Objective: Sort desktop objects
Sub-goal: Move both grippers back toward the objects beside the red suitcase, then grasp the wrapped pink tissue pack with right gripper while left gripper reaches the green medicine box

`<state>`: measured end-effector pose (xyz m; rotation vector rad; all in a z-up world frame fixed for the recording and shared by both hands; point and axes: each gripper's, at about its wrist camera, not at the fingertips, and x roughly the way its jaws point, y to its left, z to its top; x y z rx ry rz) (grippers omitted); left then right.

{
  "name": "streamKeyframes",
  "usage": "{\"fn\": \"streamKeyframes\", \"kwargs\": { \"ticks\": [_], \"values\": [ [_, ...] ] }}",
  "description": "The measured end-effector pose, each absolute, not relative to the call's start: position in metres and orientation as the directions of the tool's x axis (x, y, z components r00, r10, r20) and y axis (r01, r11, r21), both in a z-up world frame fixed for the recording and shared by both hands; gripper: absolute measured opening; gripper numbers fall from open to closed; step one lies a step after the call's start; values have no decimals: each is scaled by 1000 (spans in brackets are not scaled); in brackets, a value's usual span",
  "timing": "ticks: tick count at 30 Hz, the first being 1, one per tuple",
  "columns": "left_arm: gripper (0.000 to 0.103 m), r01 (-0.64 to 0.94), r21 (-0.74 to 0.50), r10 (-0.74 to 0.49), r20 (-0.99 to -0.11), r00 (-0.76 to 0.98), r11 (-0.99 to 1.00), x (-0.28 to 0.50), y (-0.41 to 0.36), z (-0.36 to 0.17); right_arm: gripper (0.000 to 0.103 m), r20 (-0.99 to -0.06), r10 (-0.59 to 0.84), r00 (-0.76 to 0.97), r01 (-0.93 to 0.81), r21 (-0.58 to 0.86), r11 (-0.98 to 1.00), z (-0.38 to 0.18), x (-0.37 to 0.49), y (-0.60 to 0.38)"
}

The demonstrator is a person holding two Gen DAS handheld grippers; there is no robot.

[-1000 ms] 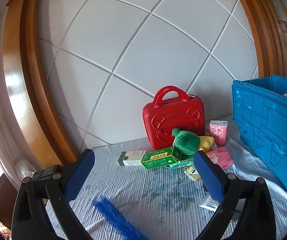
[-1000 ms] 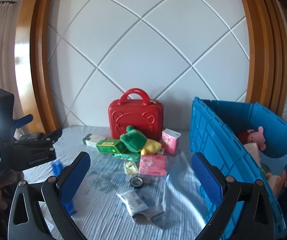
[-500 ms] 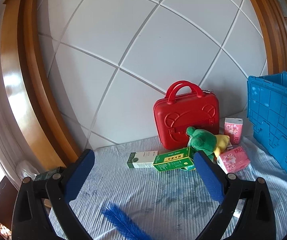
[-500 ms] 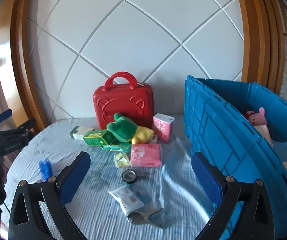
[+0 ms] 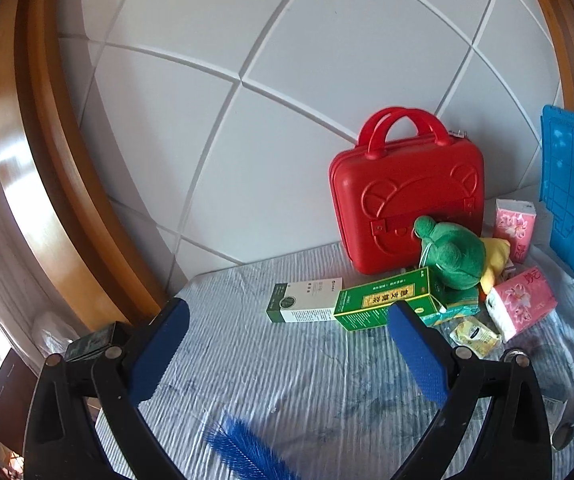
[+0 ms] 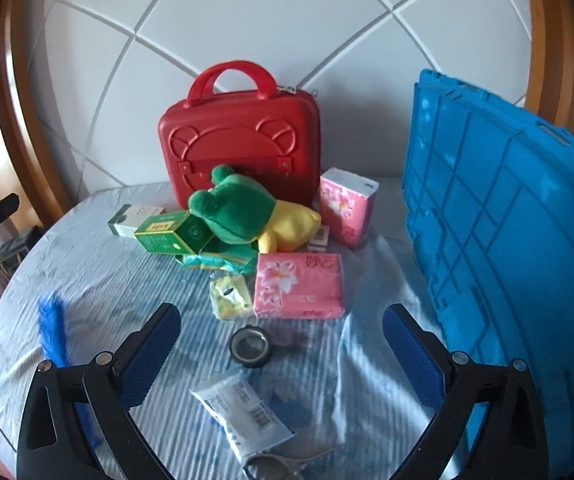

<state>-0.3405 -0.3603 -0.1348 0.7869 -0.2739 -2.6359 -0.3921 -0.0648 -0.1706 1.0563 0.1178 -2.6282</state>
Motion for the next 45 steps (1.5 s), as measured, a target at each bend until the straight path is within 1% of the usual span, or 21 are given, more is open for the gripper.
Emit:
{"fn": "streamKeyframes", "kwargs": {
  "ticks": [2,5,8,13,16,19,25,27,29,30,31,33,34,36,38,40,45],
  "values": [
    [101,283,286,-395,-512,-763,-916,-353,-360,-150,103,-685,-223,-694,286,22,-958,-178,-415,-65],
    [101,265,274,-375,-535,-757,-925,-368,-358,-166,103,-684,-207,-700,245,43,-969,-184,-463,-64],
    [101,256,263,-362,-550,-753,-930,-381,-359,-177,102,-702,-217,-678,266,42,-963,-186,-506,-72],
    [101,246,229,-334,-561,-757,-942,-395,-363,-186,102,-709,-162,-687,307,-81,-948,-186,-578,-90],
    [101,236,205,-312,-577,-755,-950,-401,-366,-192,102,-743,-95,-663,299,-146,-943,-197,-624,-92],
    [101,236,187,-301,-590,-749,-954,-403,-371,-199,102,-789,-40,-613,294,-181,-939,-214,-664,-91],
    [101,243,170,-296,-623,-724,-955,-417,-382,-218,102,-852,83,-517,331,-288,-899,-255,-709,-95],
    [101,241,162,-288,-635,-717,-957,-428,-384,-224,102,-872,91,-481,348,-285,-893,-267,-718,-92],
    [101,238,149,-278,-633,-723,-960,-440,-386,-226,95,-889,79,-452,334,-250,-909,-274,-719,-86],
    [101,226,138,-262,-627,-734,-964,-448,-386,-226,89,-893,60,-447,313,-219,-924,-274,-716,-81],
    [101,191,130,-230,-614,-755,-973,-454,-384,-225,87,-894,43,-445,292,-191,-937,-274,-713,-77],
    [101,66,146,-140,-587,-797,-987,-467,-379,-228,87,-886,38,-461,273,-183,-944,-273,-704,-76],
    [101,-26,162,-77,-594,-801,-986,-476,-376,-233,87,-883,38,-468,275,-186,-943,-274,-701,-79],
    [101,-256,192,75,-644,-761,-947,-490,-368,-246,87,-879,36,-476,281,-191,-941,-273,-695,-80],
    [101,-378,313,72,-681,-729,-872,-499,-360,-263,87,-876,37,-481,280,-193,-940,-275,-692,-84],
    [101,-464,376,74,-708,-702,-802,-509,-357,-278,87,-873,38,-487,288,-201,-936,-275,-689,-88],
    [101,-588,365,139,-756,-640,-722,-540,-359,-292,85,-873,18,-487,288,-180,-941,-279,-681,-92]
  ]
}}
